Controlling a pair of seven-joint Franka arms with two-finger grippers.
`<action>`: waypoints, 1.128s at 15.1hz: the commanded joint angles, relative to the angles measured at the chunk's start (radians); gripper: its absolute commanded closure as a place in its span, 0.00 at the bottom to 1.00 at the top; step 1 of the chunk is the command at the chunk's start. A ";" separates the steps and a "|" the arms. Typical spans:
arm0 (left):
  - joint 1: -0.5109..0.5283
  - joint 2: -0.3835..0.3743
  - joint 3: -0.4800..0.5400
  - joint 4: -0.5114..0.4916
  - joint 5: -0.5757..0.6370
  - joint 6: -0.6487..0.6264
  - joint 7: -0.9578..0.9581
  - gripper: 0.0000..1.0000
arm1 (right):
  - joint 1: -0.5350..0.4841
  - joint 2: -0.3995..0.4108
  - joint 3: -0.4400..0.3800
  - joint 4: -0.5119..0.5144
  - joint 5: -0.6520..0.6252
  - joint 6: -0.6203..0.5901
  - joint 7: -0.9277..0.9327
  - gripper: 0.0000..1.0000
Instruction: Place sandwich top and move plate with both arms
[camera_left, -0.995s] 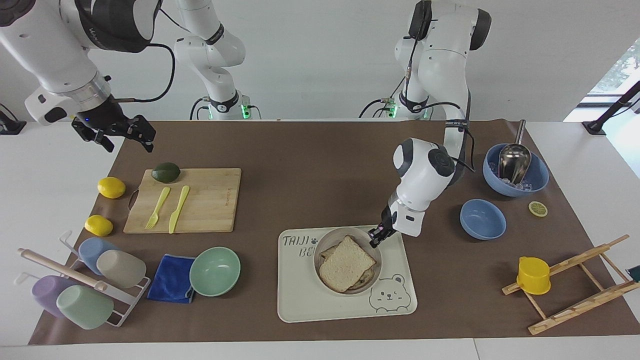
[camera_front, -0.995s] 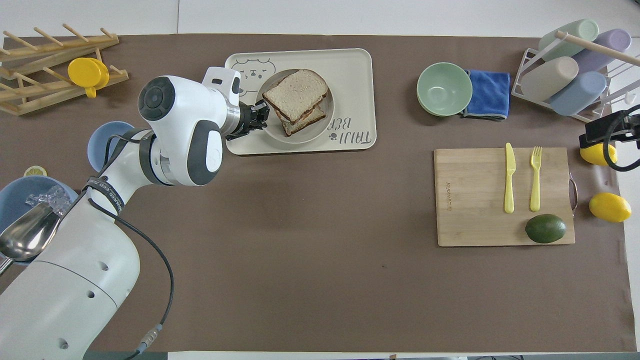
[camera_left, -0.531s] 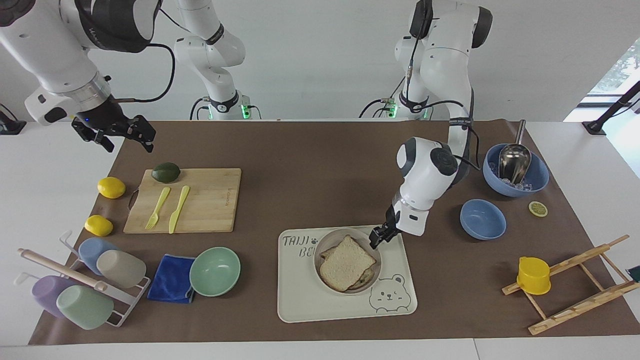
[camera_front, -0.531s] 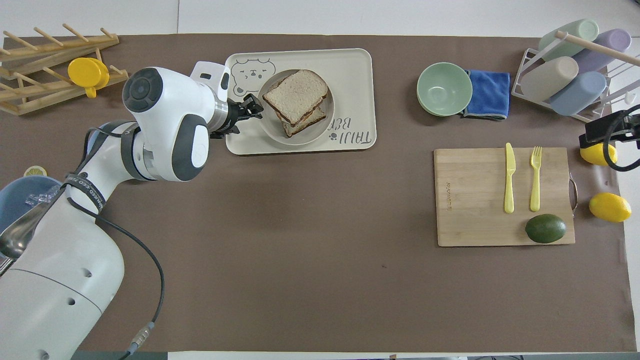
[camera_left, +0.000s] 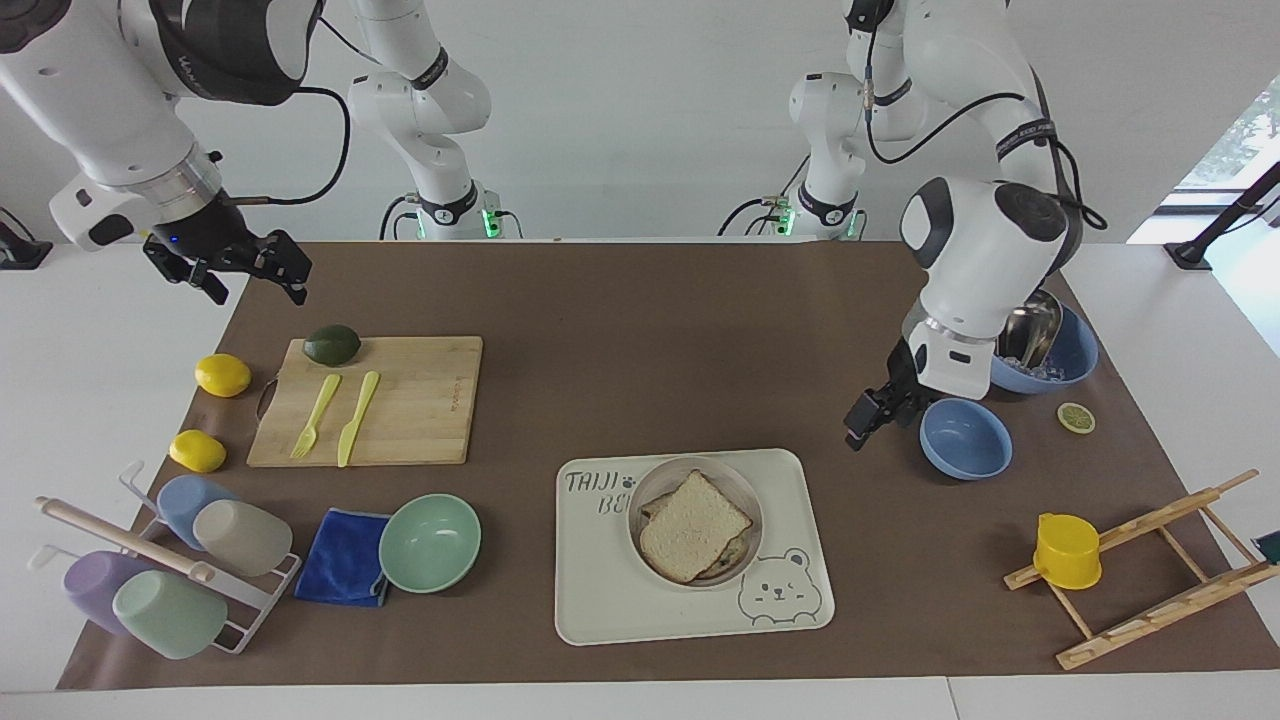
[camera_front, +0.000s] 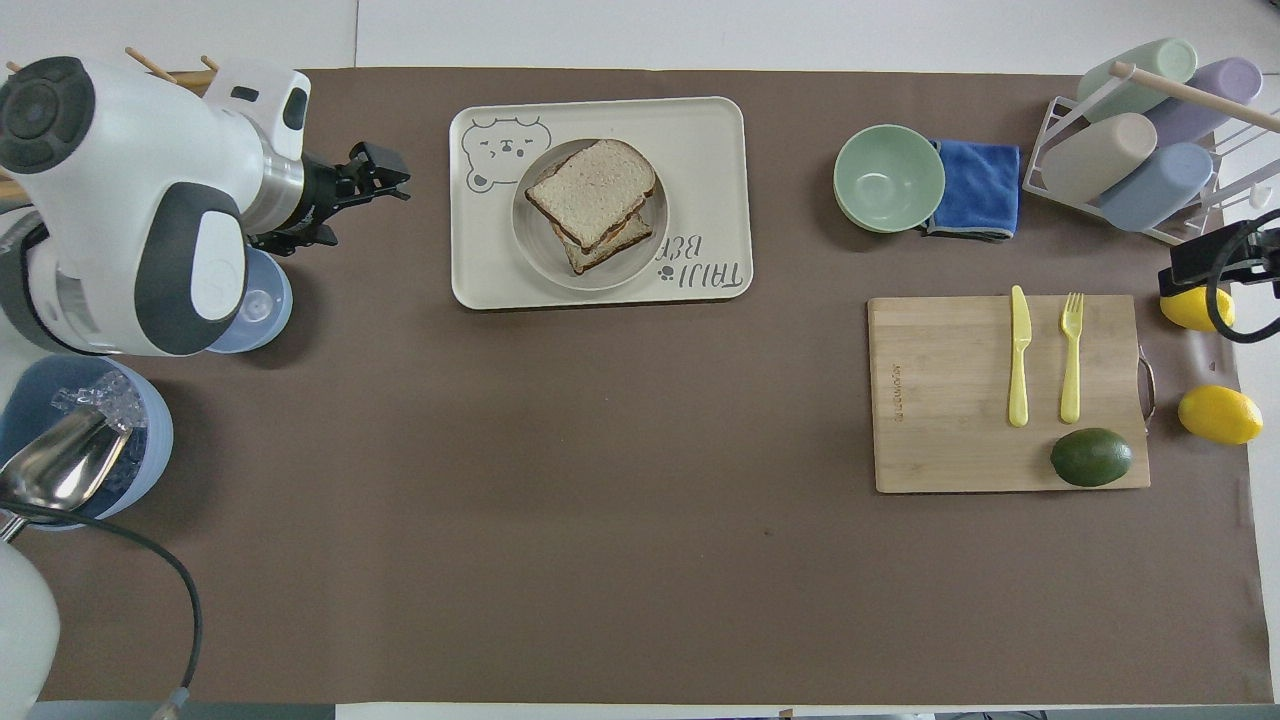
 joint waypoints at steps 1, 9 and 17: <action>0.013 -0.103 0.042 -0.012 0.029 -0.136 0.112 0.00 | -0.007 -0.020 0.008 -0.023 -0.001 0.009 0.015 0.00; 0.102 -0.277 -0.003 -0.006 0.133 -0.528 0.392 0.00 | -0.007 -0.020 0.008 -0.023 -0.001 0.009 0.015 0.00; 0.136 -0.231 -0.048 0.076 0.124 -0.556 0.401 0.00 | -0.007 -0.020 0.008 -0.023 -0.001 0.009 0.015 0.00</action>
